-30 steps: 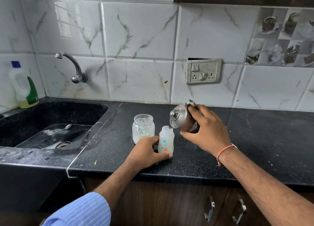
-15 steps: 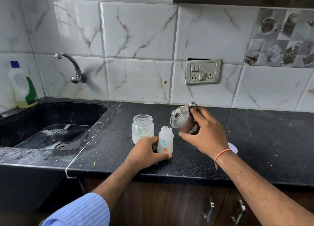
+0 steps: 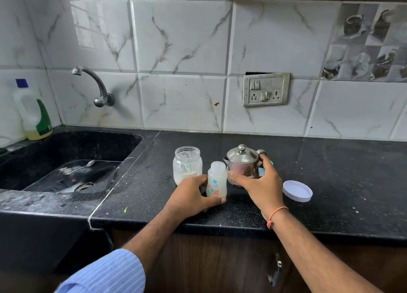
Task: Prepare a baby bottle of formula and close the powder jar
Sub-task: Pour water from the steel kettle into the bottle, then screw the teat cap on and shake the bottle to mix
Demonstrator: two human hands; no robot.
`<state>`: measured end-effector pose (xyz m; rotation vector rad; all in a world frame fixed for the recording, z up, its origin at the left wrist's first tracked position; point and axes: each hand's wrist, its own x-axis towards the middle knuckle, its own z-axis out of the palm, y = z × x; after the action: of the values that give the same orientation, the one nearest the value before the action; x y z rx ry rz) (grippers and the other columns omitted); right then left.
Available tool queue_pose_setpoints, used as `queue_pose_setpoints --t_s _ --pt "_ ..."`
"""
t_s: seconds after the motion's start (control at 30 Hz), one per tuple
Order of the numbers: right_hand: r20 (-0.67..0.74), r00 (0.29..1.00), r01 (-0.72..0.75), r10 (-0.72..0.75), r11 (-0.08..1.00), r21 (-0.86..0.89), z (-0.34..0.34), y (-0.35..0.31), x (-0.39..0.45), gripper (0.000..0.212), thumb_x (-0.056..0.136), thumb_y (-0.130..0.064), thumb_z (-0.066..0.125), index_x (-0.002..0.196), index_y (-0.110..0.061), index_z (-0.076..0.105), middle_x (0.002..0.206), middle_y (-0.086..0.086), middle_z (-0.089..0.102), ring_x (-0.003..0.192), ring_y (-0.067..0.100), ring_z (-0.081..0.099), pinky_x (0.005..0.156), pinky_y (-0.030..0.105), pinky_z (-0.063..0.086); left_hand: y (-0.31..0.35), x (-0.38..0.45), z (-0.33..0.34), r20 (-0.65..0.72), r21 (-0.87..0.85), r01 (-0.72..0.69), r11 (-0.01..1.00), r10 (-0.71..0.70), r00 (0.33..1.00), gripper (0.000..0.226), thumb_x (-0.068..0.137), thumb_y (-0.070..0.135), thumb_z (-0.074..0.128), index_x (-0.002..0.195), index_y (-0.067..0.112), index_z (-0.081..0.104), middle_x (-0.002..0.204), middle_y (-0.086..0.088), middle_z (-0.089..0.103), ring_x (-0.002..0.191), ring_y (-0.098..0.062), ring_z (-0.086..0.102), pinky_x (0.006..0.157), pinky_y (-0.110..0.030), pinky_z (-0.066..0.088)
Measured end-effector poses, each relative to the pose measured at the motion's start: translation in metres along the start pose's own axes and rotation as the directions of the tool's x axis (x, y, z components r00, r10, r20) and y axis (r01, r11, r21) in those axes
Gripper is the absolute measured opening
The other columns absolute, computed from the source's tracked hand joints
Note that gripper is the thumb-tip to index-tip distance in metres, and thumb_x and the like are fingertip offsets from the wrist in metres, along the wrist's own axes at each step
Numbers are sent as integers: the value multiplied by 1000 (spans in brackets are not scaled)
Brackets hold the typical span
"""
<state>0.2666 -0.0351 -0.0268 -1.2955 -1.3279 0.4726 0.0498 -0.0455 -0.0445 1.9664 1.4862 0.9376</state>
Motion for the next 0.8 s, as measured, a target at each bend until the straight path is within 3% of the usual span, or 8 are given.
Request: queue_pose_setpoints --t_s 0.13,0.33,0.53,0.6,0.7,0.8 --pt "-51 993 -104 108 992 71 11 4 1 105 62 -51 99 154 -35 52 136 -10 67 122 9 62 97 26 45 -3 2 1 -2 6 6 1000 -6 1000 42 78 49 98 106 34 71 91 18 77 71 10 69 60 -9 48" --pt "-36 993 -116 116 993 8 22 2 8 99 69 -45 97 155 -29 50 128 -11 63 114 9 58 96 27 46 -7 3 2 -12 24 5 1000 -5 1000 48 75 54 98 108 33 71 94 15 78 71 5 71 60 -13 50" --pt "-3 992 -125 125 991 -45 37 4 15 102 63 -53 95 152 -30 49 140 -6 68 125 15 64 108 40 53 -9 4 1 -15 44 -6 999 7 1000 47 74 58 97 104 35 69 94 15 77 76 2 72 62 -15 51" --pt "-3 993 -121 121 990 -70 41 3 17 99 62 -54 95 148 -31 50 135 -7 70 122 17 67 104 39 54 -7 3 1 -10 15 -11 1000 11 1000 43 75 54 98 102 38 69 91 18 78 75 -1 74 61 -17 53" --pt "4 994 -105 107 986 -127 44 0 17 94 65 -54 93 146 -30 51 130 -5 71 116 18 68 95 34 53 -4 1 1 10 -35 -19 999 19 1000 39 79 43 99 98 39 66 84 37 74 63 1 70 56 -13 50" --pt "0 994 -111 113 977 -181 46 -6 16 93 69 -59 90 146 -26 49 129 -2 71 113 21 68 87 32 50 -4 1 2 -2 -39 -25 999 24 1000 39 77 45 100 100 35 69 82 23 77 57 3 65 55 -12 46"
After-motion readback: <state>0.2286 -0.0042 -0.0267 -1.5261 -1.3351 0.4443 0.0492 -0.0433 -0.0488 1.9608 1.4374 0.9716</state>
